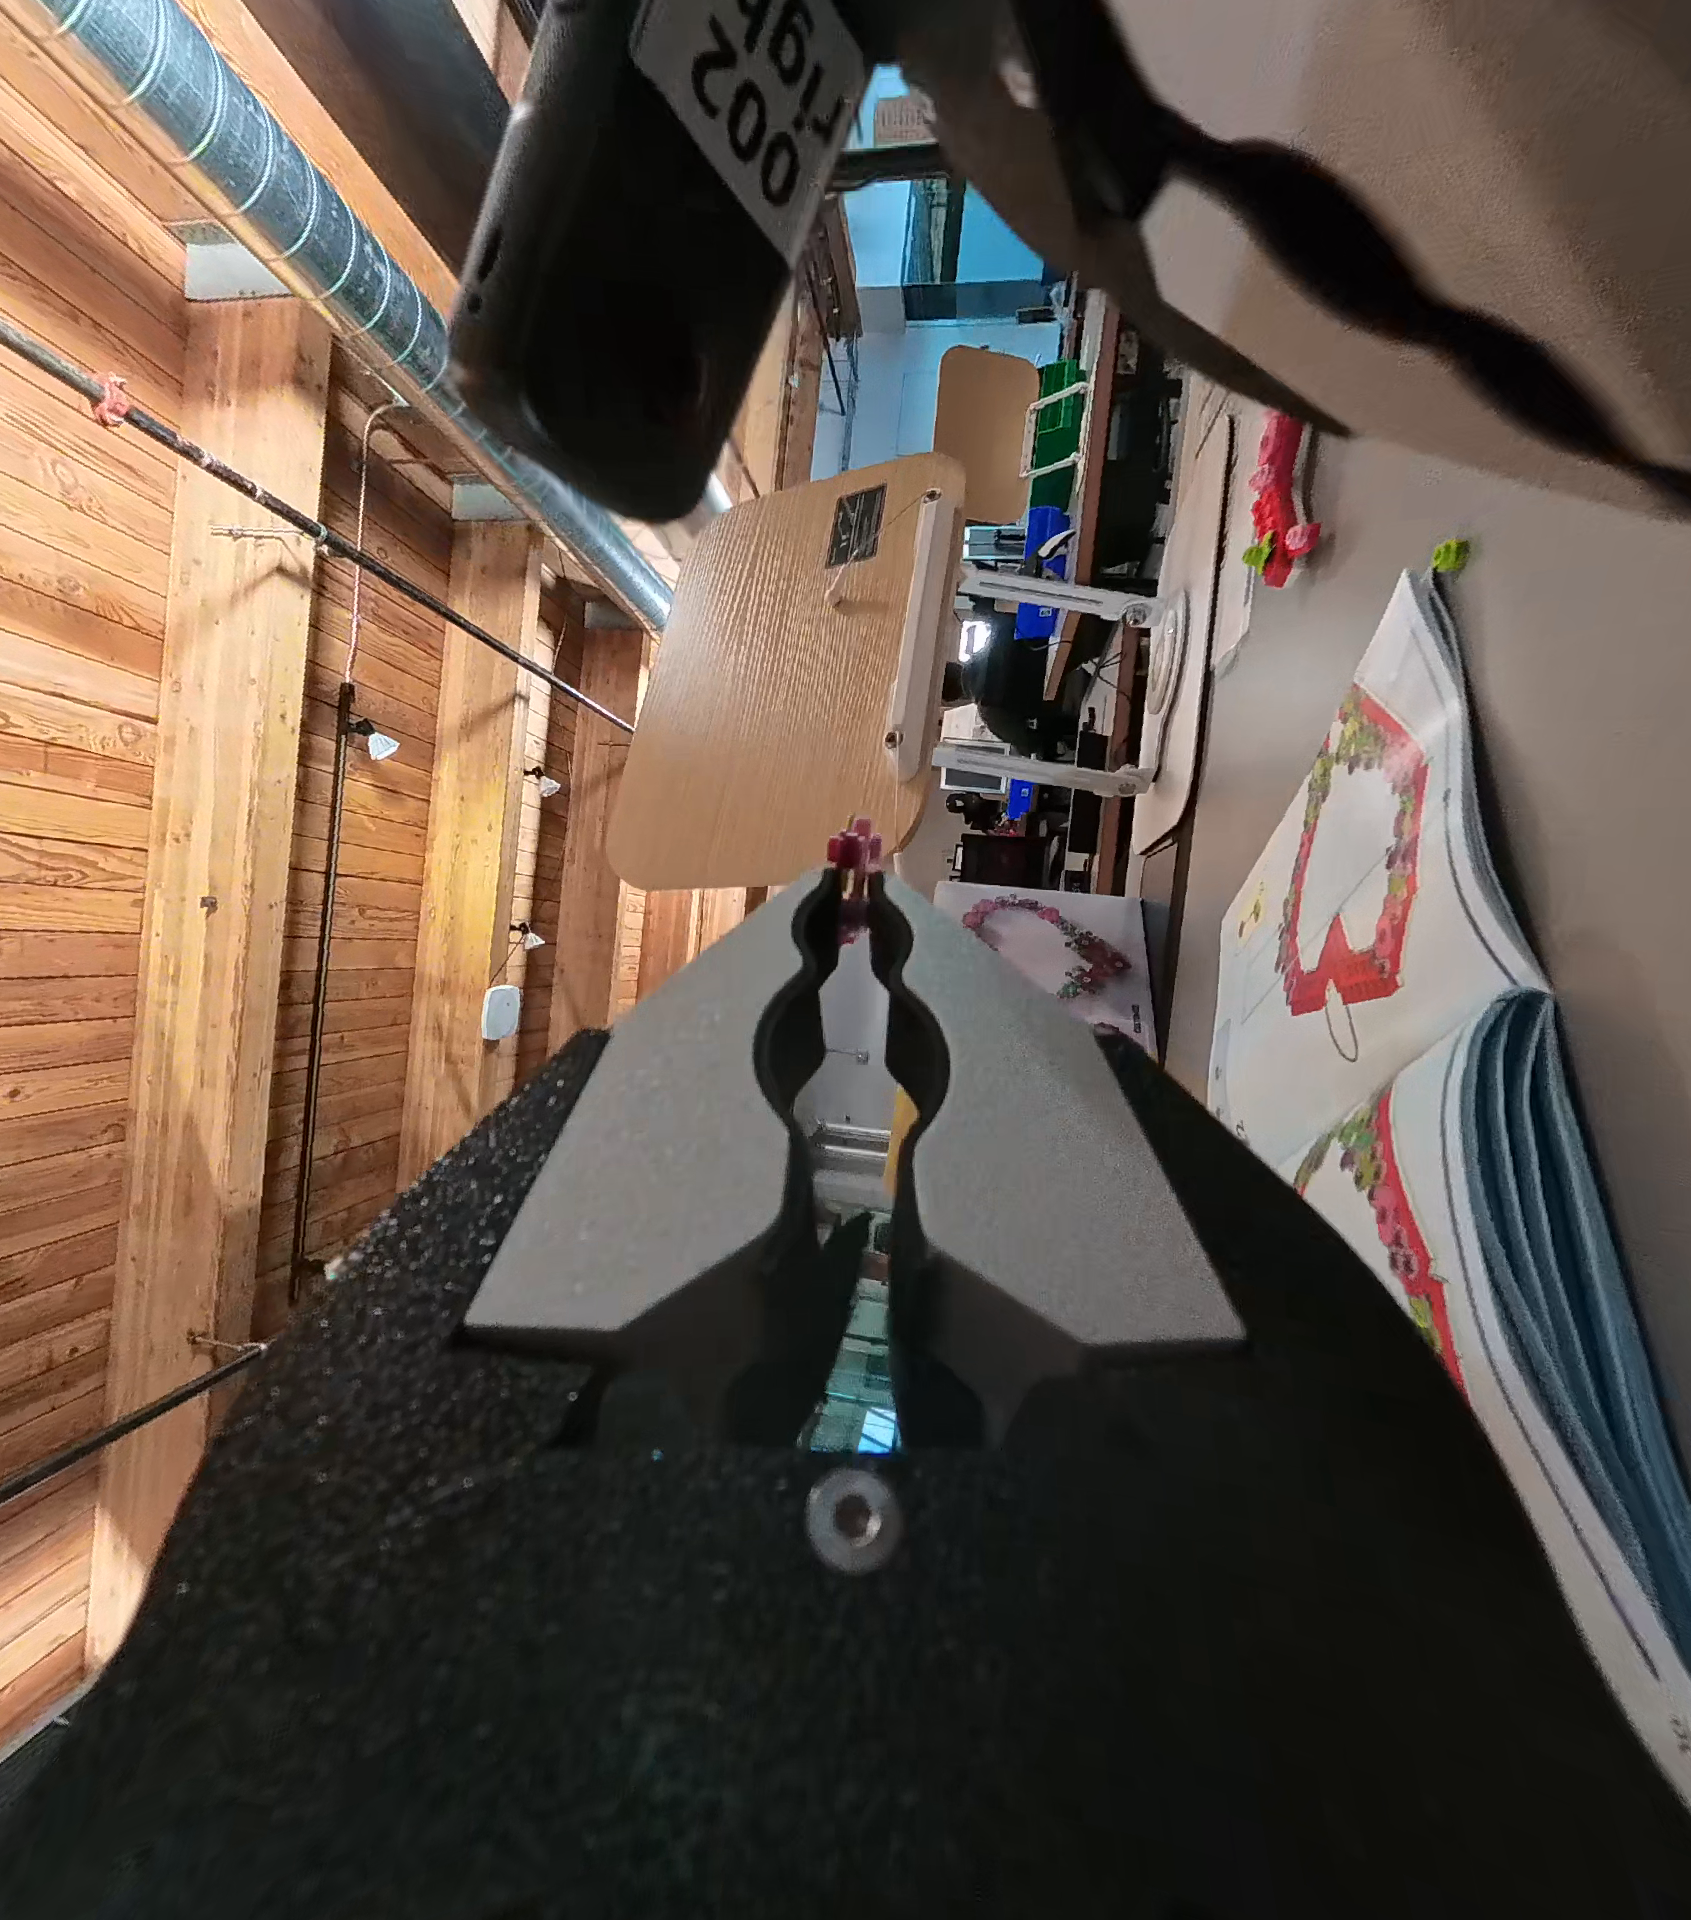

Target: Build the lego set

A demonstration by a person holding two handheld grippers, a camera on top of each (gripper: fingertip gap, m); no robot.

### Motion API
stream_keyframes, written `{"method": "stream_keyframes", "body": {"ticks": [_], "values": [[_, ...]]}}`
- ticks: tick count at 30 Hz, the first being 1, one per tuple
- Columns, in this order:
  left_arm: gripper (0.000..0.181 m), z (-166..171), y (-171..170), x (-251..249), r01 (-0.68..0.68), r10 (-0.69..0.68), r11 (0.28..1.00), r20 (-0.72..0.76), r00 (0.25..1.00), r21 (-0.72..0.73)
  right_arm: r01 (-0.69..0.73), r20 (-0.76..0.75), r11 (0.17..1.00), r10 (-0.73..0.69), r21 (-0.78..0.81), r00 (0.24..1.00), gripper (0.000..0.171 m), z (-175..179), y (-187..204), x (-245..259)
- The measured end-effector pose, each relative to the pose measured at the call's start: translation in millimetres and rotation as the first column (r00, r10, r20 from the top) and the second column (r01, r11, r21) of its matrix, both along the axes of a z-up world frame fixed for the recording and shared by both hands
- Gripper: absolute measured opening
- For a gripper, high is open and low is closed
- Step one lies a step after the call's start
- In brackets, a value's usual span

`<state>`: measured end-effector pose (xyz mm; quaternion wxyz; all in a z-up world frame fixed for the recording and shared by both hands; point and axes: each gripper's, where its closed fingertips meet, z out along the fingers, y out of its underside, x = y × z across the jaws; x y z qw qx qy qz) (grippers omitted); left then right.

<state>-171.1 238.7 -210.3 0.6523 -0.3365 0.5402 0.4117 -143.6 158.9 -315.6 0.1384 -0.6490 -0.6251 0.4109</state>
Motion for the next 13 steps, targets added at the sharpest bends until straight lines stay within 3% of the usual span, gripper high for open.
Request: {"method": "stream_keyframes", "body": {"ticks": [1,4,8,13], "values": [[0.002,-0.7,-0.2,1.3,0.002,-0.002,1.0,-0.003,1.0,0.0,0.029,-0.028,0.999,-0.03,-0.023,0.999,0.0,7.9,5.8,4.2],[0.002,-5.0,-1.9,9.5,0.022,-0.022,1.0,-0.018,1.0,-0.009,0.134,-0.15,0.987,-0.146,-0.089,0.978,0.0,42.0,29.1,19.6],[0.002,-17.0,-7.7,31.4,0.076,-0.078,0.997,-0.073,0.994,-0.022,0.238,-0.327,0.93,-0.326,-0.28,0.887,0.0,92.4,56.2,41.2],[0.002,-24.6,-20.9,60.6,0.142,-0.136,0.989,-0.158,0.978,0.028,0.144,-0.315,0.74,-0.444,-0.657,0.839,0.0,108.1,52.7,49.4]]}}
